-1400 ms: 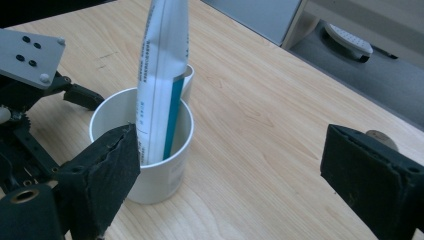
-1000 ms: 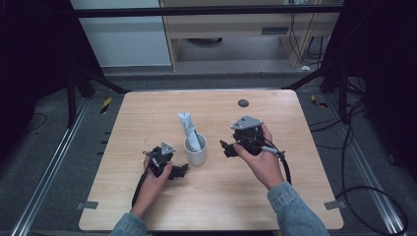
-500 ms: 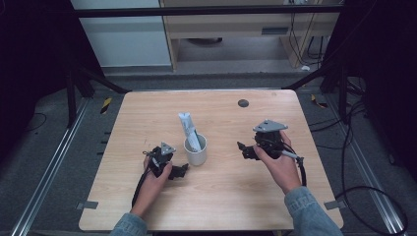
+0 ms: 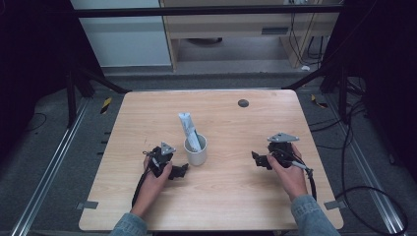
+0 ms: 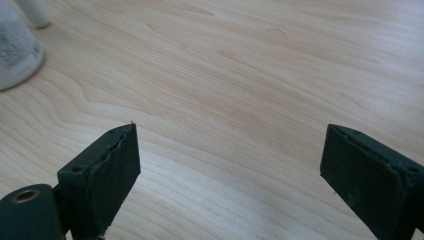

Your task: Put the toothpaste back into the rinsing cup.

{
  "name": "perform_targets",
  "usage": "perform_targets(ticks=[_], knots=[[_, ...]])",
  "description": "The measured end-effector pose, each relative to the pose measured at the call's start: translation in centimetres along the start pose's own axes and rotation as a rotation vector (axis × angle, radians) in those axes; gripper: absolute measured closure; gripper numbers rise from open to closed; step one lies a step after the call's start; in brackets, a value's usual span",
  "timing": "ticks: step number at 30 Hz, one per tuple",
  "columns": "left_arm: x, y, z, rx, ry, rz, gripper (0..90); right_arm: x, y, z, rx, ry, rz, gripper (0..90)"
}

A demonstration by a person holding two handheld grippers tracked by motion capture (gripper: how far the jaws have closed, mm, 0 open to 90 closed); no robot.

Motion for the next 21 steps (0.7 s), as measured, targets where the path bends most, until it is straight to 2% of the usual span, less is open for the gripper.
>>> perform_targets(ticks=[3,6,11,21], knots=[[0.0,0.0,0.0,0.000,0.000,0.000,0.0,-0.6,0.2,-1.0,-0.028,0.016,0.004,9.4],[0.0,0.0,0.0,0.000,0.000,0.000,0.0,-0.9,0.4,-1.5,-0.037,0.024,0.013,9.3],[0.0,0.0,0.0,0.000,-0.001,0.000,0.0,-1.7,1.1,-3.0,-0.047,0.083,0.018,9.2],[0.0,0.0,0.0,0.000,0.000,0.000,0.0,-2.1,2.3,-4.1,-0.064,0.139,0.031,8.4]])
Point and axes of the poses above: each handheld gripper's, and its own axes: y roughly forward along the jaws, x roughly out of its top, z roughly to its left, the point moved 2 cm from there along y, roughly forward along the jaws, and after that the axes turned 12 degrees about z, right-handed, at the moved point
